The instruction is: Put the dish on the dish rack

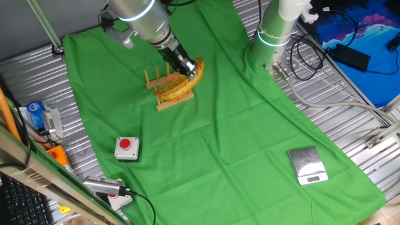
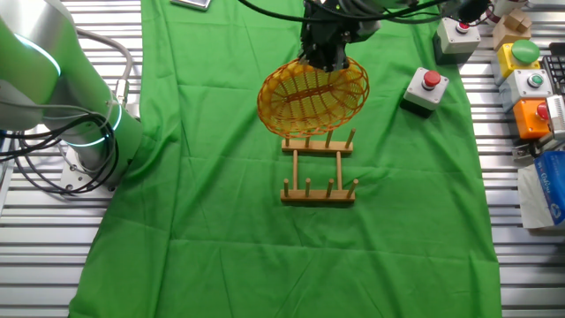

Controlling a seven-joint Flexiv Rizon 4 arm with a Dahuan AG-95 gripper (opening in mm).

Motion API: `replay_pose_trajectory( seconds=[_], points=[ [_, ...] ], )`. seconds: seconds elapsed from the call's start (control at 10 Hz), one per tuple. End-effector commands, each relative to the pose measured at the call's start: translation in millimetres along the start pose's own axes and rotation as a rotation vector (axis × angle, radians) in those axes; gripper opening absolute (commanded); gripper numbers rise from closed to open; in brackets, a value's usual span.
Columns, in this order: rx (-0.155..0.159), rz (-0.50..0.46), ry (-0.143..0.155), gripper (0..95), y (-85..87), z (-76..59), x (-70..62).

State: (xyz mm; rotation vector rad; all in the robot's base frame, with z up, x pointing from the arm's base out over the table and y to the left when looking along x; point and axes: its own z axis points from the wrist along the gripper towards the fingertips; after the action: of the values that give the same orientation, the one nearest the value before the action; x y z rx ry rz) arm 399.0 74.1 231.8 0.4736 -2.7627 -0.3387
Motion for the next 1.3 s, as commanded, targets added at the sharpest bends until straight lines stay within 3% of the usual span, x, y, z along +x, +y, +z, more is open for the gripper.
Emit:
replay_pose_trajectory(
  seconds=[0.1, 0.3, 1.3],
  points=[
    [0.001, 0.042, -0.011, 0.0, -0.2, -0.2, -1.8],
    [-0.007, 0.057, -0.017, 0.0, -0.2, -0.2, -1.8],
    [-0.016, 0.003, 0.030, 0.0, -0.2, -0.2, -1.8]
  ],
)
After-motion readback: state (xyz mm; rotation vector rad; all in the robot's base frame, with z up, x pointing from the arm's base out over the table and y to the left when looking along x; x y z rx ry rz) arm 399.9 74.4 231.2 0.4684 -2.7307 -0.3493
